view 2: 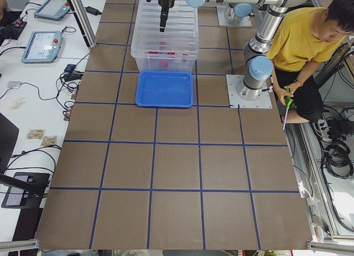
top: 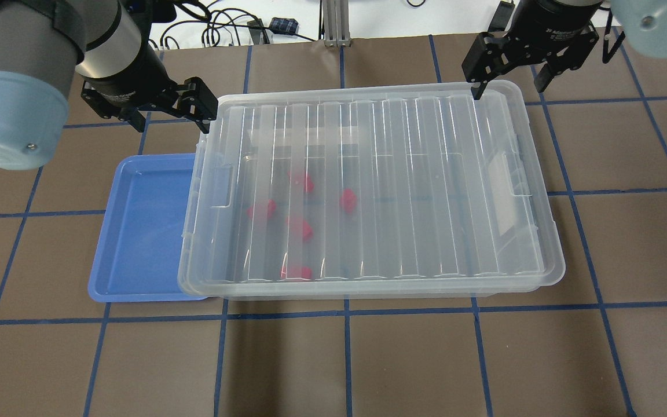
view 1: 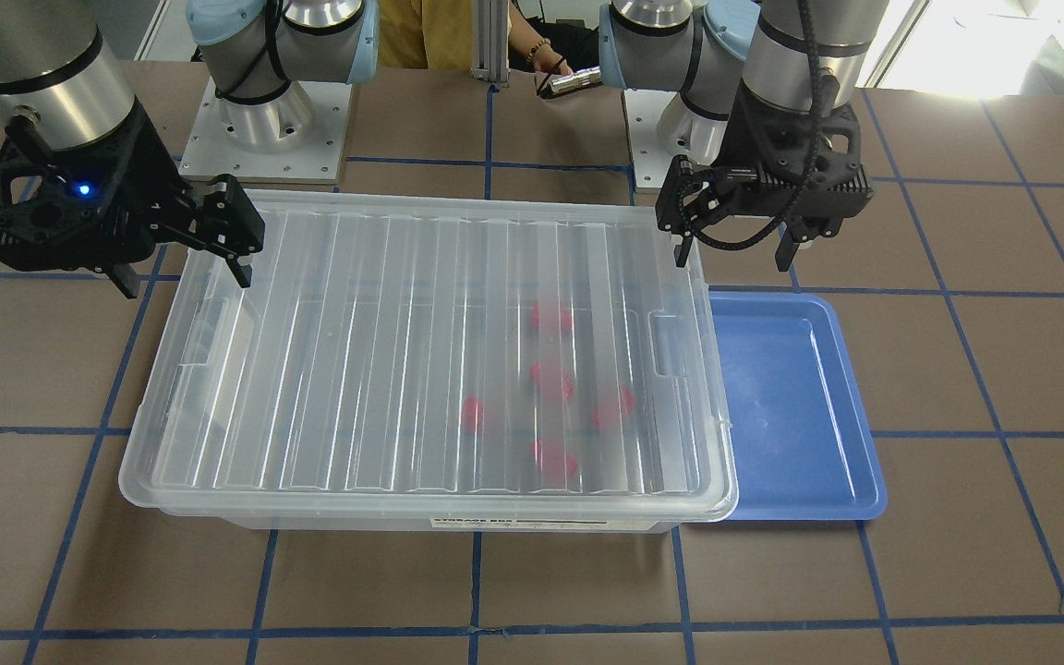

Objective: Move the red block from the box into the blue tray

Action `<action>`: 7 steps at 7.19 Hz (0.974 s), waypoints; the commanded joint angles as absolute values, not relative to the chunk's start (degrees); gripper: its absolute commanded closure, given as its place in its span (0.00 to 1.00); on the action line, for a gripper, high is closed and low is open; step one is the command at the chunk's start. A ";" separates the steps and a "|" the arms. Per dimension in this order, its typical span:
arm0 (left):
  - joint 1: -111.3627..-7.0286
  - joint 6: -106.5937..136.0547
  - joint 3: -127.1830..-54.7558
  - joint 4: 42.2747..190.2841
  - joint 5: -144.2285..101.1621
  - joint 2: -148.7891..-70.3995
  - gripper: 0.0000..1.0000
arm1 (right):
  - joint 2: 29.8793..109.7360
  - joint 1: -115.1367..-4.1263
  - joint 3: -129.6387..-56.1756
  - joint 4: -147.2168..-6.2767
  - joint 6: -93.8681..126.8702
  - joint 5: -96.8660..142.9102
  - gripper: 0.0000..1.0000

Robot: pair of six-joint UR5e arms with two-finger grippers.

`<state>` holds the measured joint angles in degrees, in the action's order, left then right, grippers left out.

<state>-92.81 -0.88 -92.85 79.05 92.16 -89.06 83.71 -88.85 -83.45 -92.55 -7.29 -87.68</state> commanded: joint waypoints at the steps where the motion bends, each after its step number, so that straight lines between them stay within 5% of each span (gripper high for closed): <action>1: -92.81 -0.88 -92.73 79.01 92.20 -88.95 0.00 | 80.78 -88.42 -83.58 -93.77 -8.17 -87.89 0.00; 7: -92.64 -0.88 -92.81 79.01 92.29 -88.95 0.00 | 79.54 -78.76 -91.03 -97.09 -14.15 -89.81 0.00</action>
<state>-92.67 -0.88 -92.81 79.01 92.28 -88.94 79.60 -80.76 -87.90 -94.54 -13.69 -89.08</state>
